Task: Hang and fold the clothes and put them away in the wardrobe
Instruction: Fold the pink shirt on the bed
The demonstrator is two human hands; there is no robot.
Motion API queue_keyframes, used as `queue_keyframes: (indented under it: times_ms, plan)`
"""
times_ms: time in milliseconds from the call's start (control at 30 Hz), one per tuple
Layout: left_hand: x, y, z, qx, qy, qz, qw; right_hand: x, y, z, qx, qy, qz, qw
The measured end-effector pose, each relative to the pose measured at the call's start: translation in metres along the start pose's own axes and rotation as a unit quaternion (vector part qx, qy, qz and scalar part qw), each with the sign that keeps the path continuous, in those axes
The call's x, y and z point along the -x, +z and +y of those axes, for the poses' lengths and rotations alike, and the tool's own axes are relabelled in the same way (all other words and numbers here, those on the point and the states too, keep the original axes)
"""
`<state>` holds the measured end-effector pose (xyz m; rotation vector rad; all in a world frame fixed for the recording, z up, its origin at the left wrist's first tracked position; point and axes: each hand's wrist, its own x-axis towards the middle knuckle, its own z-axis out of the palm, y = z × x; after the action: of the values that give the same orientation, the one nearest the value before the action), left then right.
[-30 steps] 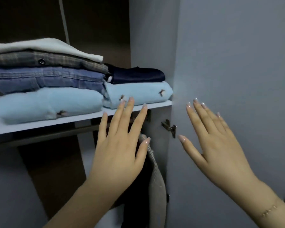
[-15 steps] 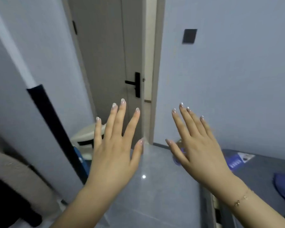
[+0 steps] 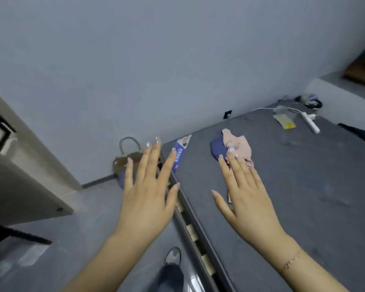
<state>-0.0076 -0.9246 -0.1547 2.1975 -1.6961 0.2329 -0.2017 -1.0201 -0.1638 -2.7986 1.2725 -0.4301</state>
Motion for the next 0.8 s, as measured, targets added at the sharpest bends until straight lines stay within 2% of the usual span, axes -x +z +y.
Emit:
queue_keyframes:
  times_ms: [133,233,433,533,633,700,800]
  plan:
    - [-0.083,0.087,0.011,0.033,0.067,-0.044,0.996,-0.036,0.043,0.064,0.049,0.081,-0.052,0.994]
    - [-0.15,0.16,0.015,0.063,0.096,-0.114,0.987,-0.075,0.084,0.111,0.032,0.168,-0.086,0.981]
    - [-0.247,0.337,0.021,0.04,0.149,-0.23,0.961,-0.147,0.188,0.196,0.003,0.253,-0.159,0.954]
    - [-0.264,0.434,0.021,-0.002,0.156,-0.303,0.94,-0.147,0.255,0.229,0.006,0.316,-0.218,0.923]
    - [-0.271,0.539,0.016,-0.015,0.165,-0.343,0.925,-0.142,0.329,0.256,-0.004,0.353,-0.287,0.891]
    - [-0.265,0.602,0.011,-0.017,0.151,-0.375,0.914,-0.145,0.371,0.276,-0.002,0.353,-0.303,0.885]
    - [-0.245,0.683,-0.004,-0.031,0.151,-0.443,0.883,-0.165,0.424,0.311,0.011,0.33,-0.288,0.899]
